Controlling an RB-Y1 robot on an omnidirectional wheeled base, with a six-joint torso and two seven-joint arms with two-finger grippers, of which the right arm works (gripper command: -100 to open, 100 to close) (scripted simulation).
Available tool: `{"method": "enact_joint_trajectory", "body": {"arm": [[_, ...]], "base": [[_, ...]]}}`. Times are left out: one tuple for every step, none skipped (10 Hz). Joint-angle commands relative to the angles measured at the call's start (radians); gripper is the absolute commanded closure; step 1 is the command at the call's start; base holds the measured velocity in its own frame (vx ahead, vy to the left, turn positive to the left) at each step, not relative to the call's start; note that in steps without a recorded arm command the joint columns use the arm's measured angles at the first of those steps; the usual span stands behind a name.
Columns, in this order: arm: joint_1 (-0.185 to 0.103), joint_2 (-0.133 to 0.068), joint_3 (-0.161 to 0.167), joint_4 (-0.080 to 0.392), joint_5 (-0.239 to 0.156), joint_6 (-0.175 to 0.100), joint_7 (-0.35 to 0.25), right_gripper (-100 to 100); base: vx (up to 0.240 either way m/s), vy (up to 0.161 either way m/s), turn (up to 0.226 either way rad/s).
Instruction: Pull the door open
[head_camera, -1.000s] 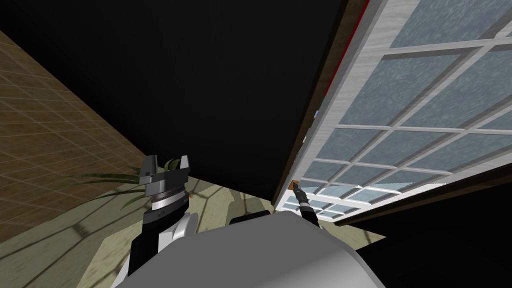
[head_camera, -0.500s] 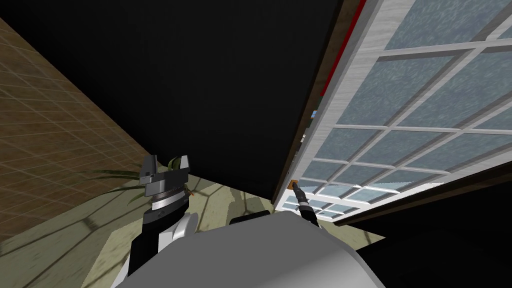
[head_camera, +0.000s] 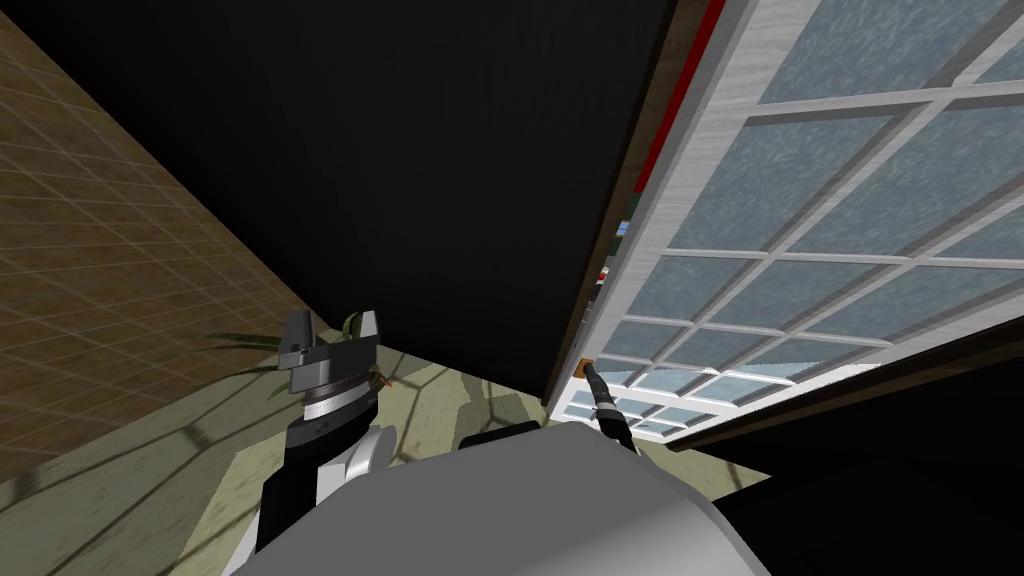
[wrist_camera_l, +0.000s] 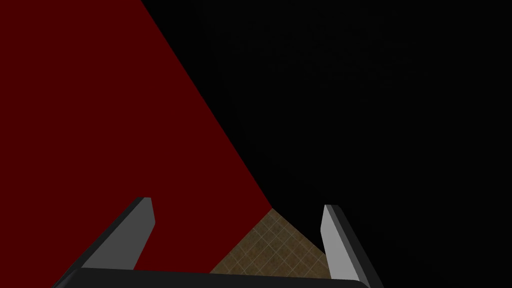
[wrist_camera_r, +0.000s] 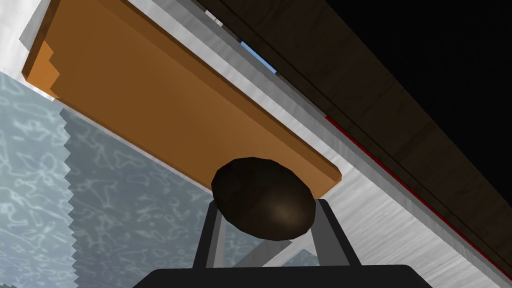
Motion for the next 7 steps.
{"method": "enact_joint_trajectory", "body": {"arm": [[0.003,0.007,0.011,-0.007,-0.004,0.007,-0.03,100],[0.001,0.008,0.017,-0.008,-0.016,0.008,-0.068,100],[-0.002,0.008,0.024,-0.009,-0.028,0.01,-0.094,100],[-0.002,0.008,0.024,-0.009,-0.028,0.01,-0.112,100],[-0.004,0.009,0.03,-0.011,-0.04,0.012,-0.146,100],[-0.004,0.009,0.03,-0.011,-0.04,0.012,-0.153,100],[-0.007,0.009,0.037,-0.012,-0.053,0.014,-0.193,100]], "base": [[-0.037,-0.007,0.026],[-0.046,-0.009,0.054],[-0.06,-0.018,0.054],[-0.042,-0.011,0.018],[-0.047,-0.011,0.031],[-0.039,-0.013,0.02],[-0.043,-0.002,0.039]]}}
